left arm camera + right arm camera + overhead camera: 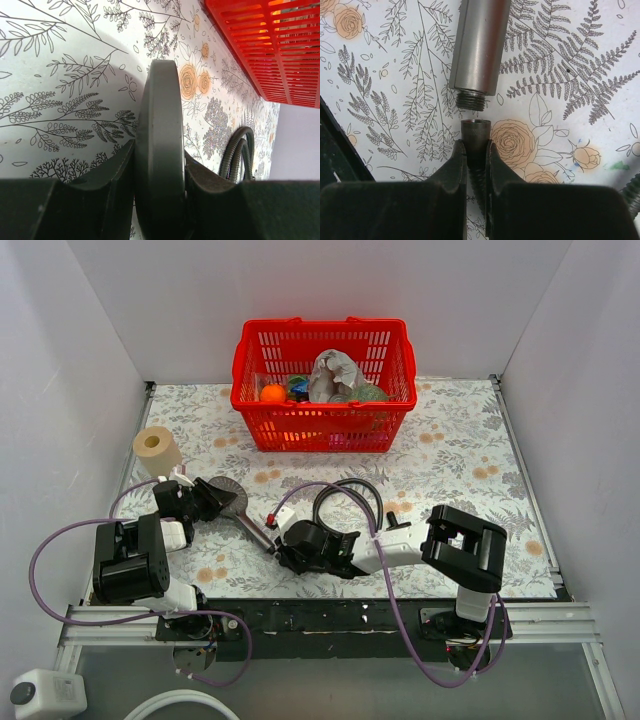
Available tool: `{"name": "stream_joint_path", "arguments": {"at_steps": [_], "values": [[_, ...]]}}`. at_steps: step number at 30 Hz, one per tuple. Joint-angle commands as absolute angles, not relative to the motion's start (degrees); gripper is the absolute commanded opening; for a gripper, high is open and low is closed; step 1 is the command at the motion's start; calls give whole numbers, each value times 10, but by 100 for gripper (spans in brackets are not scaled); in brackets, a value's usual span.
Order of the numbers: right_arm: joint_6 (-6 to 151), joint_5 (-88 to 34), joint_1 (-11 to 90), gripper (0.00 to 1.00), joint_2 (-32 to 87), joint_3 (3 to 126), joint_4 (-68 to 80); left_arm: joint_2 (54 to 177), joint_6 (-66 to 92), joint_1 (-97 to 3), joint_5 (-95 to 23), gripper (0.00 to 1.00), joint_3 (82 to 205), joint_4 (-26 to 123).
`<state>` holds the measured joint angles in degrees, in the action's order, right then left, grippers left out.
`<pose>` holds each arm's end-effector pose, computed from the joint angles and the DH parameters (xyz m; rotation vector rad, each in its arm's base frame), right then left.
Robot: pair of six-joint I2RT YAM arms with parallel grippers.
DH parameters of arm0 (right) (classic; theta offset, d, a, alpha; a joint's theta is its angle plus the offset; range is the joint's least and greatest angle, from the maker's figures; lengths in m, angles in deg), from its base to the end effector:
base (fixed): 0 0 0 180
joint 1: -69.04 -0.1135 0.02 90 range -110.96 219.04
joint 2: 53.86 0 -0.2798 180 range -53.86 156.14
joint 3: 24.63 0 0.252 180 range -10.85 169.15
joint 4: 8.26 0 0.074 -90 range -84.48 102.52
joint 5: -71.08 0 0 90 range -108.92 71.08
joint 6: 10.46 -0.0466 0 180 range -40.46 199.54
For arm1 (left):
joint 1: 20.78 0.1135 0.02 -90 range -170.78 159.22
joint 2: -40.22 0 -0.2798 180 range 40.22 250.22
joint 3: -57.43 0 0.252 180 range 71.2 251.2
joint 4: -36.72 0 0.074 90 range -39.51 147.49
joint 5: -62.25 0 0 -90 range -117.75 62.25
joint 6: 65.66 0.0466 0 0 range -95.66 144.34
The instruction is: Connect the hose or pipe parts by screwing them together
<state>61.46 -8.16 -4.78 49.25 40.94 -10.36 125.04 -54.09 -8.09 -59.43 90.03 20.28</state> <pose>0.1145 0.3634 0.1630 -0.9605 2.0515 0.6905 0.2408 0.0291 0.1265 -1.4377 1.8876 -1.2120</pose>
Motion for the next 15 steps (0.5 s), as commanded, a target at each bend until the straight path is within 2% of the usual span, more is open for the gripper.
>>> {"name": "stream_joint_path", "arguments": {"at_steps": [1,15], "values": [[595,-45,-52,1,465,414,-108,1230,-529,-76,-559,0,898,224],[593,-63,-51,1,494,451,-111,1230,-531,-76,-564,0,895,215]]}}
